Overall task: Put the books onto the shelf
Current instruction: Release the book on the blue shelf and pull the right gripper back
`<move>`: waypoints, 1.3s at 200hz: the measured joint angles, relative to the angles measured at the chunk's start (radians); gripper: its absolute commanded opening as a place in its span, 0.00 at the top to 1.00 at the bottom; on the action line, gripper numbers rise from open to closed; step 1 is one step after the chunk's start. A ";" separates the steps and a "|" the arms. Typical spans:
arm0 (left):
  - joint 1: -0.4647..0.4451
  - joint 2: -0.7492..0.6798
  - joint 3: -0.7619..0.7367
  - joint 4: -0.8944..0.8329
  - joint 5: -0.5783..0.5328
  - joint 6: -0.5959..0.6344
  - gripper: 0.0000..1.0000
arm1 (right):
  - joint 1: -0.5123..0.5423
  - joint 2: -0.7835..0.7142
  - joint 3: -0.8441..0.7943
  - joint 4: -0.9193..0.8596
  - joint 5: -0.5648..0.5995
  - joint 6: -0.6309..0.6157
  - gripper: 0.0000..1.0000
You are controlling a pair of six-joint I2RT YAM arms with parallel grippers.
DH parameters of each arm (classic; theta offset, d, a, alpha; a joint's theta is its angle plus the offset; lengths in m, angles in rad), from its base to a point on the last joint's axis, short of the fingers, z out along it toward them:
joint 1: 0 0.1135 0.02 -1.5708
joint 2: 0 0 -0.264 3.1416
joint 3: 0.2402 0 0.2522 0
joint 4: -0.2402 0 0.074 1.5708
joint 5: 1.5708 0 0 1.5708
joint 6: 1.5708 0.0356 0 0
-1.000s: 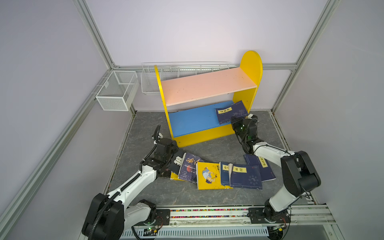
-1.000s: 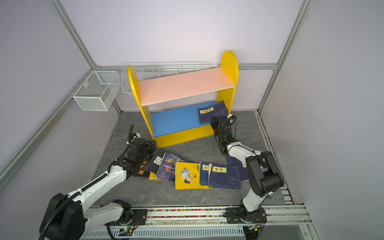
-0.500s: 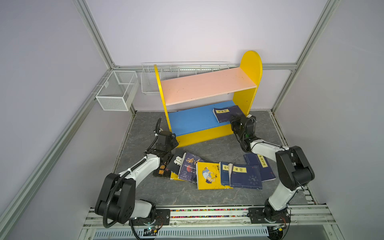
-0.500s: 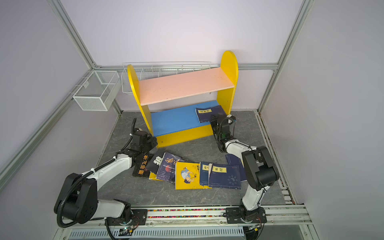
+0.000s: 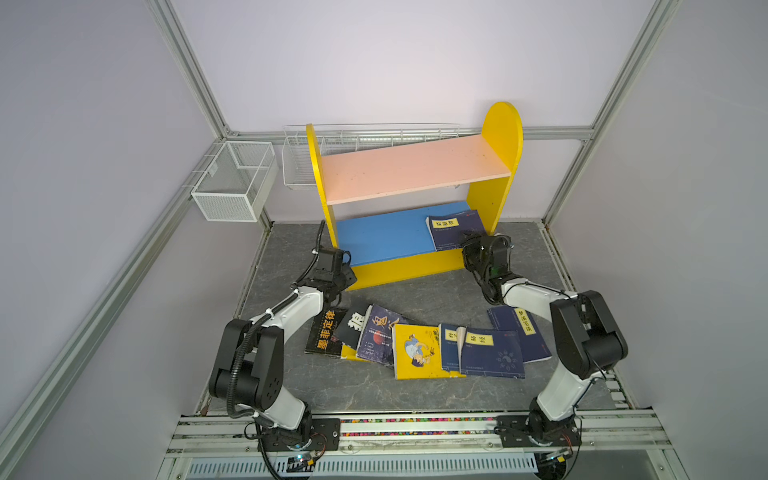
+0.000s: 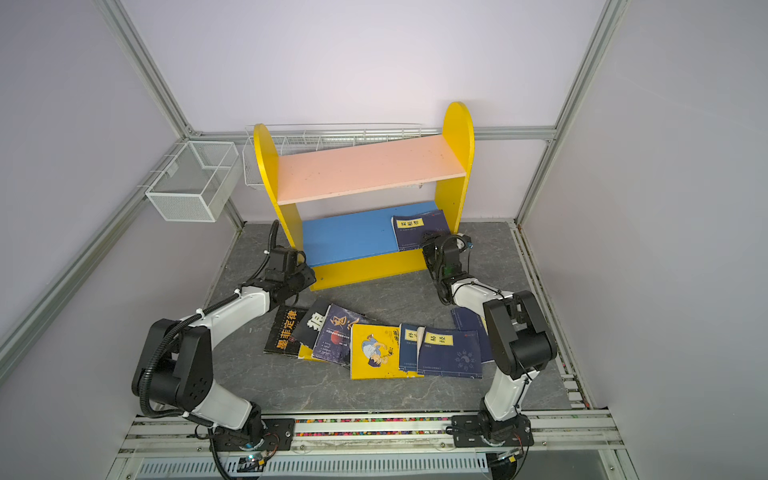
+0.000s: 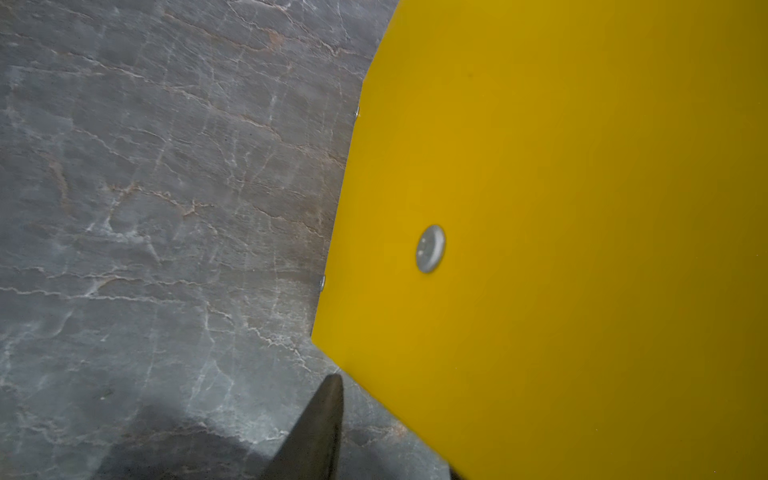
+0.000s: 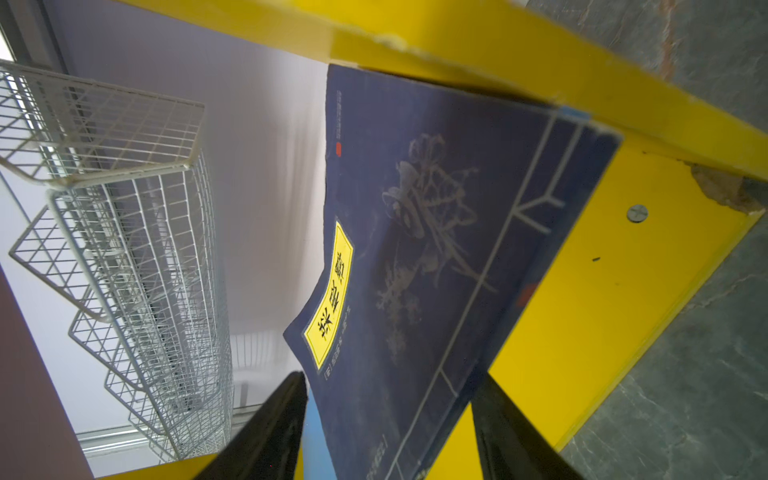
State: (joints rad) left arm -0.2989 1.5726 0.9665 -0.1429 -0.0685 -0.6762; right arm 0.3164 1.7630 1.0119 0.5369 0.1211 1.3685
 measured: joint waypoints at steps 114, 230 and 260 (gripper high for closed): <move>-0.064 -0.270 -0.059 0.058 -0.030 0.066 0.35 | -0.002 -0.203 0.156 -0.583 -0.146 -0.467 0.84; -0.300 -0.375 -0.272 0.055 -0.195 0.035 0.37 | -0.002 0.050 0.453 -0.916 -0.223 -0.621 0.93; -0.317 -0.375 -0.272 0.056 -0.197 0.014 0.37 | -0.005 0.089 0.509 -0.923 -0.218 -0.632 0.94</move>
State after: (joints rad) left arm -0.6159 1.1980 0.6949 -0.0872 -0.2653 -0.6624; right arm 0.3119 1.8523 1.5208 -0.3862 -0.0967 0.7361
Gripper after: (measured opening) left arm 0.630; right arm 0.067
